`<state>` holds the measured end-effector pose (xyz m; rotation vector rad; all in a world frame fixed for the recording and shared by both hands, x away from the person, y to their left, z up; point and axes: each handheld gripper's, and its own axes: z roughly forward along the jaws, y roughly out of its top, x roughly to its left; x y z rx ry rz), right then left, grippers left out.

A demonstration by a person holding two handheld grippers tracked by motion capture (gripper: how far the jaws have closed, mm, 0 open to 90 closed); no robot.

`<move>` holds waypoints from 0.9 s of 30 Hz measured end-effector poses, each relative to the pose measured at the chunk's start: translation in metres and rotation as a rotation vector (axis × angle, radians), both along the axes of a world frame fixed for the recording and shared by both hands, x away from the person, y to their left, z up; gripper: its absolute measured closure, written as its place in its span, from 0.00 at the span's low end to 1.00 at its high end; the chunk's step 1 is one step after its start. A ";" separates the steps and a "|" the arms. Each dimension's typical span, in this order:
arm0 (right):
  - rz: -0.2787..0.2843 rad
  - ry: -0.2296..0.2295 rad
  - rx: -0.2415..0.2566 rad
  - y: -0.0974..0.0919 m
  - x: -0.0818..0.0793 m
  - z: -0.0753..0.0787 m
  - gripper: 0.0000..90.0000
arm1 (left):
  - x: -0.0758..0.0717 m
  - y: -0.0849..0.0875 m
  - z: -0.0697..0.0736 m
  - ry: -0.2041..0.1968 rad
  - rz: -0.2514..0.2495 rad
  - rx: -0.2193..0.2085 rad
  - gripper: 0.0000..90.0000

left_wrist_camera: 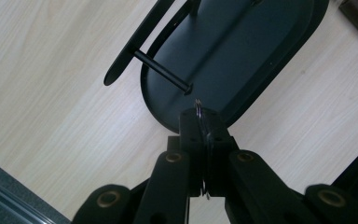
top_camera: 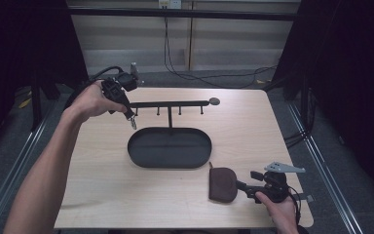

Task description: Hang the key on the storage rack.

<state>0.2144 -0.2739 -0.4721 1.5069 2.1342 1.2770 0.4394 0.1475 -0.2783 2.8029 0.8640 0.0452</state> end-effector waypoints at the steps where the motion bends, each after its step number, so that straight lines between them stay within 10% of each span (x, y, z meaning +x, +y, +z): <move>1: 0.000 -0.002 0.001 0.000 0.000 0.000 0.23 | 0.001 0.000 0.000 0.003 0.001 0.000 0.99; 27: 0.005 0.015 -0.002 0.000 0.001 -0.001 0.23 | 0.013 -0.009 -0.009 0.003 0.040 0.030 0.97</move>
